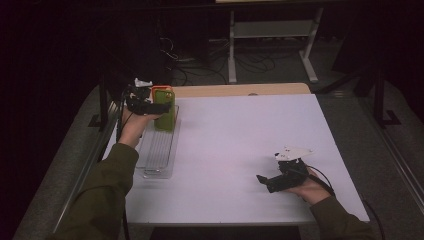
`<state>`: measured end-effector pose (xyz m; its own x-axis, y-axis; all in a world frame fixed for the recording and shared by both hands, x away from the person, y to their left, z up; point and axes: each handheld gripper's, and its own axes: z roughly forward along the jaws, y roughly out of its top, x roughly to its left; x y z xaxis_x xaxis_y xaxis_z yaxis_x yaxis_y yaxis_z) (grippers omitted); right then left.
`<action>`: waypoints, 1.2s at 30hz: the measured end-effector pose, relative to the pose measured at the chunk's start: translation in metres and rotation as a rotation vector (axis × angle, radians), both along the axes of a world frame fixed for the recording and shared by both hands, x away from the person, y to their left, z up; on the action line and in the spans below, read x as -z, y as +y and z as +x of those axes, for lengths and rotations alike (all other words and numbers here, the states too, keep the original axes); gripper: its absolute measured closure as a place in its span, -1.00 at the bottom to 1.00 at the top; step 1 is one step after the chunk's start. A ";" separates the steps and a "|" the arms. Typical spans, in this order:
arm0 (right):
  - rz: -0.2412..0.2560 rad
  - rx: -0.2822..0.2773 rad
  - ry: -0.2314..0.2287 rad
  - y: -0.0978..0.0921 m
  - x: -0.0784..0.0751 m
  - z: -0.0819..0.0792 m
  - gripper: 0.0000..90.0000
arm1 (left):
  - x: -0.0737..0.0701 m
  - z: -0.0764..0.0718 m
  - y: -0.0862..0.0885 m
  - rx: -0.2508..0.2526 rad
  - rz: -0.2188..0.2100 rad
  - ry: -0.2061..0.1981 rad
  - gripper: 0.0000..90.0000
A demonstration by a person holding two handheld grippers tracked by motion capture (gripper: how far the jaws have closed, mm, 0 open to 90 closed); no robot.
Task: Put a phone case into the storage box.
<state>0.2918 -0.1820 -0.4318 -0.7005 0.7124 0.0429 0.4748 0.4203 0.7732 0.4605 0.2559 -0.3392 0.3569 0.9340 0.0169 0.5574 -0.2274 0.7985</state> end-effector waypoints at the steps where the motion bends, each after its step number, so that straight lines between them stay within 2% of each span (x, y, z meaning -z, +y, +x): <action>1: -0.001 -0.001 -0.001 0.000 0.000 0.000 -1.00 | 0.000 -0.003 0.000 0.018 -0.006 -0.005 -1.00; 4: -0.006 -0.004 -0.003 -0.001 -0.001 0.001 -1.00 | -0.001 -0.008 0.001 0.055 -0.022 -0.009 -1.00; 10: 0.002 -0.002 -0.008 -0.001 -0.003 0.001 -1.00 | -0.002 -0.022 -0.001 0.181 -0.053 -0.006 -1.00; 14: 0.002 -0.015 -0.001 -0.005 -0.006 -0.002 -1.00 | -0.003 -0.032 -0.005 0.248 -0.064 -0.012 -1.00; 19: 0.011 -0.020 -0.029 -0.010 -0.010 -0.004 -1.00 | -0.004 -0.049 -0.011 0.341 -0.093 -0.023 -1.00; 22: 0.021 -0.027 -0.025 -0.010 -0.010 -0.006 -1.00 | -0.003 -0.058 -0.015 0.396 -0.095 -0.020 -1.00; 27: 0.007 -0.035 -0.027 -0.010 -0.008 -0.006 -1.00 | -0.002 -0.076 -0.021 0.487 -0.112 -0.021 -1.00; 32: 0.012 -0.038 -0.026 -0.010 -0.007 -0.007 -1.00 | 0.001 -0.089 -0.023 0.541 -0.132 -0.036 -1.00; 36: 0.013 -0.042 -0.034 -0.010 -0.008 -0.007 -1.00 | 0.003 -0.098 -0.024 0.581 -0.126 -0.043 -1.00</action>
